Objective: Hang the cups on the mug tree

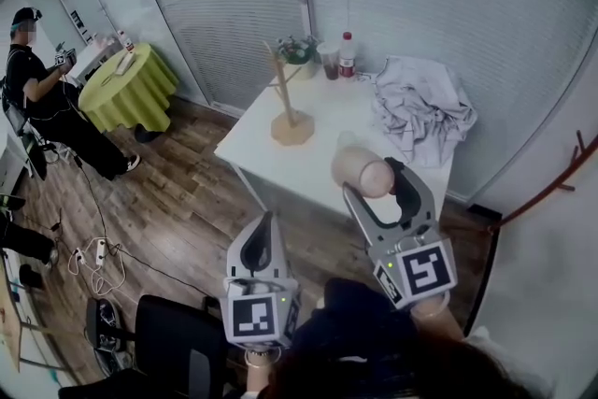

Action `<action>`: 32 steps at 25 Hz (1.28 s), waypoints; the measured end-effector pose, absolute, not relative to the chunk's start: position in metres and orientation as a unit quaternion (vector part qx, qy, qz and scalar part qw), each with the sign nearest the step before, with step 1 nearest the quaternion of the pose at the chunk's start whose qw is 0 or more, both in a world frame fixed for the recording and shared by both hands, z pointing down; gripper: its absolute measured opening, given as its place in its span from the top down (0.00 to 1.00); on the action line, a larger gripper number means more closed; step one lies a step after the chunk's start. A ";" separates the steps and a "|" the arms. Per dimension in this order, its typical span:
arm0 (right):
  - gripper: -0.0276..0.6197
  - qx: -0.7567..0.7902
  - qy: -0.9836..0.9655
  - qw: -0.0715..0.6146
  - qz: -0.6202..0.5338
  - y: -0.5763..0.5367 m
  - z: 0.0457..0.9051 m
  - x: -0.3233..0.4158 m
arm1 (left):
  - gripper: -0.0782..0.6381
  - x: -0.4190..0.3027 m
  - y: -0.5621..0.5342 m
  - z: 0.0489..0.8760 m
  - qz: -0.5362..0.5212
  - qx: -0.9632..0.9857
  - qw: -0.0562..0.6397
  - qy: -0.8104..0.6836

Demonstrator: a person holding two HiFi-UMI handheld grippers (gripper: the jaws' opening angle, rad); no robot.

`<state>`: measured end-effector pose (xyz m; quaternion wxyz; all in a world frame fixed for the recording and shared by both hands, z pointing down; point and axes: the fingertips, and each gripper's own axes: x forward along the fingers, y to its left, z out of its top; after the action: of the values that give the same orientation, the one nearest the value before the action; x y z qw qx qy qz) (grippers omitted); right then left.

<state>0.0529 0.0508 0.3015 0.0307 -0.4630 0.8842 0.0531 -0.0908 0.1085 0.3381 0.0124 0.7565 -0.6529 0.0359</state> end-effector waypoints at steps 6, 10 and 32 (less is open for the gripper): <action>0.50 -0.461 0.886 0.032 0.049 0.054 0.302 0.050 | 0.89 -0.095 0.115 0.338 0.033 0.754 0.012 -0.656; 0.50 -0.457 0.887 0.035 0.052 0.056 0.296 0.044 | 0.89 -0.098 0.119 0.337 0.036 0.753 0.013 -0.656; 0.50 -0.454 0.889 0.037 0.043 0.026 0.300 0.023 | 0.89 -0.119 0.079 0.341 0.043 0.754 0.004 -0.655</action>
<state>0.0229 0.0257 0.2995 0.0371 -0.4539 0.8892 0.0434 -0.1190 0.0787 0.3414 0.0036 0.7545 -0.6549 0.0428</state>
